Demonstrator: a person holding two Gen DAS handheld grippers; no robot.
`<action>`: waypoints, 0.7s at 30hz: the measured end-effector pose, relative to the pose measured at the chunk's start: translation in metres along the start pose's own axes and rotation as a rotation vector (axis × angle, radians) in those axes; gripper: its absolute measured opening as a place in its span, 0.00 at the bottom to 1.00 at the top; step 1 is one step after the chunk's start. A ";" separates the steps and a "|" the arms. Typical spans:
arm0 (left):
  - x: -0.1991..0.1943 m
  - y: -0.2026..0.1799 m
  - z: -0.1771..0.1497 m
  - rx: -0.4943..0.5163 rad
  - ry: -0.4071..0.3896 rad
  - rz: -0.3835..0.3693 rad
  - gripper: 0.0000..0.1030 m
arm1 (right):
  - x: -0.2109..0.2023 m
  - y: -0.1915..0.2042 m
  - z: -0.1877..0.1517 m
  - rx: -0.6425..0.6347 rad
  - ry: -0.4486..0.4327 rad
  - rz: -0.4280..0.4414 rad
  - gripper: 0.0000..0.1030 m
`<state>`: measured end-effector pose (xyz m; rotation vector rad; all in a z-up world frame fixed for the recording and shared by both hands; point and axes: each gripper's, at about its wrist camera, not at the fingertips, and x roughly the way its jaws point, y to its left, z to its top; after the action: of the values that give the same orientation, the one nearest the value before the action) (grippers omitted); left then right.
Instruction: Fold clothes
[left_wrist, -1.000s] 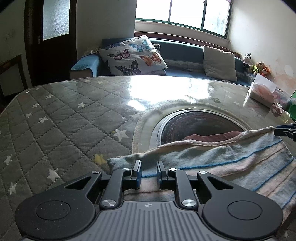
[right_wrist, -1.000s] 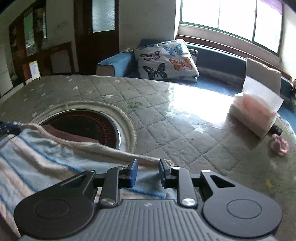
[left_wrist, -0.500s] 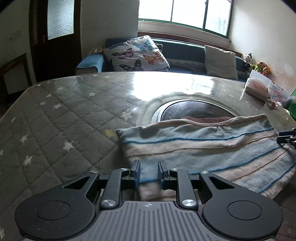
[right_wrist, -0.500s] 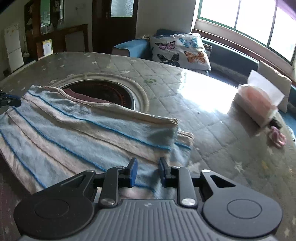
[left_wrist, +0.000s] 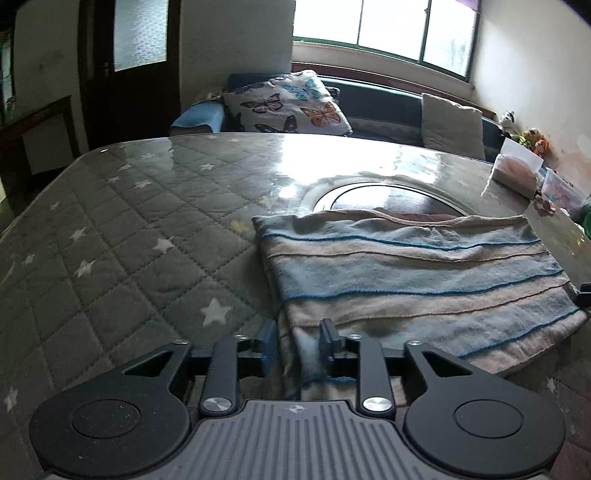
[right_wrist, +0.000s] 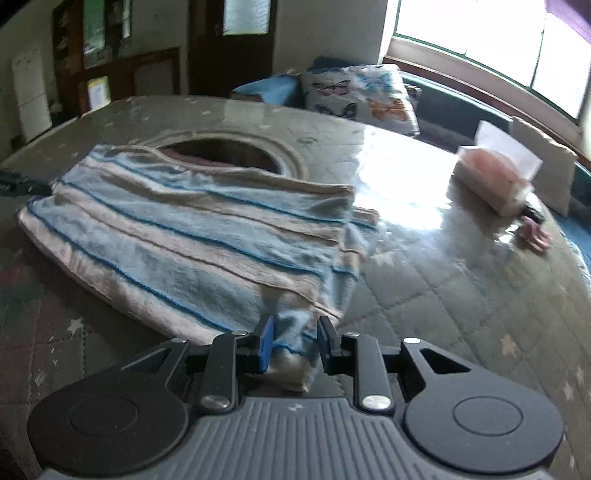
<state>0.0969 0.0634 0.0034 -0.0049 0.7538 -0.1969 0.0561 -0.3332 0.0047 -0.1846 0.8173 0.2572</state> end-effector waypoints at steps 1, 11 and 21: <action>-0.002 0.000 -0.002 -0.004 0.001 0.004 0.36 | -0.001 -0.002 -0.001 0.017 -0.002 -0.002 0.28; -0.009 0.004 -0.015 -0.056 0.045 -0.042 0.26 | -0.002 -0.016 -0.014 0.185 0.002 0.040 0.23; -0.024 -0.012 -0.023 -0.017 0.065 -0.105 0.11 | -0.020 -0.019 -0.023 0.191 -0.004 0.018 0.09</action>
<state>0.0618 0.0574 0.0035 -0.0549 0.8205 -0.2921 0.0325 -0.3607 0.0050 0.0026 0.8345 0.1947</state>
